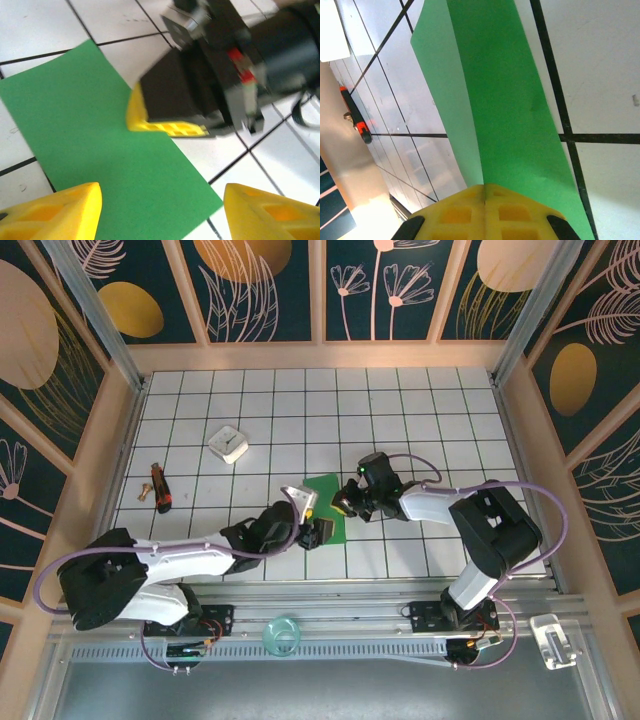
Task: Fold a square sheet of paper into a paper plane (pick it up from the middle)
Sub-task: Fold the triangle at the bottom-center of the table.
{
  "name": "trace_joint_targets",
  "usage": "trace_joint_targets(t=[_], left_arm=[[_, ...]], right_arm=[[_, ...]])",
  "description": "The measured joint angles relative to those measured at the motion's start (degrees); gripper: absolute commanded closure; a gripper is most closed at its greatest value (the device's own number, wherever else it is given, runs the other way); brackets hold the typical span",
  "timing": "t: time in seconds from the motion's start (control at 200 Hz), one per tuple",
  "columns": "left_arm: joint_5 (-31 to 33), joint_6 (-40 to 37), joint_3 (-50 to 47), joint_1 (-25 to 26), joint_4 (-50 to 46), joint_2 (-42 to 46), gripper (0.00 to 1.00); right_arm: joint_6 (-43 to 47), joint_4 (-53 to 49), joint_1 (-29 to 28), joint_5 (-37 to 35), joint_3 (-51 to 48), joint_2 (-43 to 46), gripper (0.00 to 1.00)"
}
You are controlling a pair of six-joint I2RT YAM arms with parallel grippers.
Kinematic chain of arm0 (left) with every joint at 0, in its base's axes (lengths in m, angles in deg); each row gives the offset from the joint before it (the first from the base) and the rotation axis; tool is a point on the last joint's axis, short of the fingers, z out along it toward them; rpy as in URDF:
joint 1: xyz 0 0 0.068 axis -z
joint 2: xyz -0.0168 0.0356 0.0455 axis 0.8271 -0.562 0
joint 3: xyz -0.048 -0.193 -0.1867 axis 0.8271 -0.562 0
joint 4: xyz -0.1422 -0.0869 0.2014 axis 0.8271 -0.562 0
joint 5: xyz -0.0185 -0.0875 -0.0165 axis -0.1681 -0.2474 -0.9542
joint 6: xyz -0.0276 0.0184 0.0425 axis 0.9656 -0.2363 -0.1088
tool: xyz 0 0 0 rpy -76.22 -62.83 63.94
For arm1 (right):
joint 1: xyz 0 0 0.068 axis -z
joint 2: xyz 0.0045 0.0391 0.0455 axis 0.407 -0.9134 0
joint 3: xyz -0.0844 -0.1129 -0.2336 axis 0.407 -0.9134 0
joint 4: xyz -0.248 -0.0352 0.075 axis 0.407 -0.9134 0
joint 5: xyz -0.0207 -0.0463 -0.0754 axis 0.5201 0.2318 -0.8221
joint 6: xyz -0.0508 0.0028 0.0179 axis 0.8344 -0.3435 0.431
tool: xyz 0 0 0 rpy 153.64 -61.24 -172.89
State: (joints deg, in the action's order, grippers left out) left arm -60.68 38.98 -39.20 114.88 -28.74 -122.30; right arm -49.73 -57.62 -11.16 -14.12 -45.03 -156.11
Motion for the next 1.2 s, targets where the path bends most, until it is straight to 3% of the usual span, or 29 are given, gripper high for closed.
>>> trace_joint_targets(t=[0.295, 0.445, 0.801, 1.021, 1.201], left_arm=[[8.72, -8.63, 4.98, 7.19, -1.53, -9.99, 0.3], [11.98, -10.34, 8.55, 7.45, -2.4, -13.99, 0.45], [14.43, -10.49, 9.57, 7.5, -3.21, -14.29, 0.81], [14.53, -10.23, 9.62, 7.5, -3.52, -14.29, 0.97], [13.46, -9.07, 9.62, 7.48, -3.41, -14.27, 1.0]], right_arm=[[-0.22, -1.11, 0.5, 0.04, 1.14, -0.13, 1.0], [-0.22, -1.14, 0.61, 0.44, 1.16, -1.03, 1.0], [-0.22, -1.07, 0.72, 0.46, 1.16, -1.53, 1.0], [-0.22, -1.07, 0.9, 0.46, 1.16, -1.53, 1.0], [-0.2, -1.11, 1.03, 0.46, 1.16, -1.55, 0.93]])
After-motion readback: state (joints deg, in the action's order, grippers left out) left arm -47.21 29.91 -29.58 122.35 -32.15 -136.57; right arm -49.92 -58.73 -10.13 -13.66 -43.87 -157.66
